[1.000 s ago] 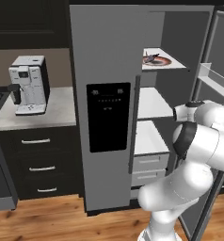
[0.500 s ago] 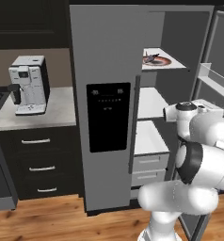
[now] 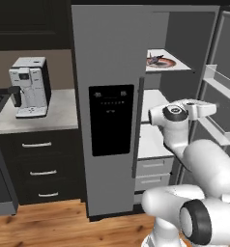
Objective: Retrieve the fish from the fridge and place it on the saucepan with marinade on the stove.
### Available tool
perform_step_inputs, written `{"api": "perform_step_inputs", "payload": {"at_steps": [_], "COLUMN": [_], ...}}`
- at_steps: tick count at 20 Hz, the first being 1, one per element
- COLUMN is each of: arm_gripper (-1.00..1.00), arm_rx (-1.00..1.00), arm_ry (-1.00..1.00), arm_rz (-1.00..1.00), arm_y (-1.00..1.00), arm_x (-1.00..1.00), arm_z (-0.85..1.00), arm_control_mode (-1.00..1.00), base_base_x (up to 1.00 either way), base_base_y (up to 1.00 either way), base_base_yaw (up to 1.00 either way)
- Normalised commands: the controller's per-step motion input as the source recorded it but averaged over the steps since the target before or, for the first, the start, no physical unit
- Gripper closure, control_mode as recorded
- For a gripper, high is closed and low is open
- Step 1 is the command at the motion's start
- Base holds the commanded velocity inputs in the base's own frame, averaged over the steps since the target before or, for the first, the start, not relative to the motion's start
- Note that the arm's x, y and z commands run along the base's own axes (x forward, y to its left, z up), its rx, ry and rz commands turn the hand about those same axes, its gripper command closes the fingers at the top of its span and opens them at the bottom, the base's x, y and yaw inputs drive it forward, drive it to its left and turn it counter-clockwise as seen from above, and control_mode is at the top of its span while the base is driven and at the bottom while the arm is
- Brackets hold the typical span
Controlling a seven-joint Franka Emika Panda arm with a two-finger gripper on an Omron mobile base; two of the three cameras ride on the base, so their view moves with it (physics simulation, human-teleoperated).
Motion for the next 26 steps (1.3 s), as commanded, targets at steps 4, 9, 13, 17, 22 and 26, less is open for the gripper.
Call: {"api": "perform_step_inputs", "payload": {"at_steps": [4,9,13,17,22,26], "arm_gripper": [-1.0,-1.0,-1.0,-1.0,-1.0,-1.0], "arm_rx": [0.09,0.09,0.12,0.2,0.24,0.25], "arm_ry": [0.33,0.24,0.18,0.01,0.02,0.07], "arm_rz": [0.19,0.37,0.44,0.49,0.45,0.43], "arm_y": [0.8,0.55,0.43,0.18,0.18,0.19], "arm_x": [-0.58,-0.83,-0.95,-1.0,-0.87,-0.7], "arm_z": [0.75,0.11,-0.03,-0.16,-0.01,-0.09], "arm_control_mode": [-1.0,-1.0,-1.0,-1.0,-1.0,-1.0], "base_base_x": [0.0,0.0,0.0,0.0,0.0,0.0], "base_base_y": [0.0,0.0,0.0,0.0,0.0,0.0], "base_base_yaw": [0.0,0.0,0.0,0.0,0.0,0.0]}}
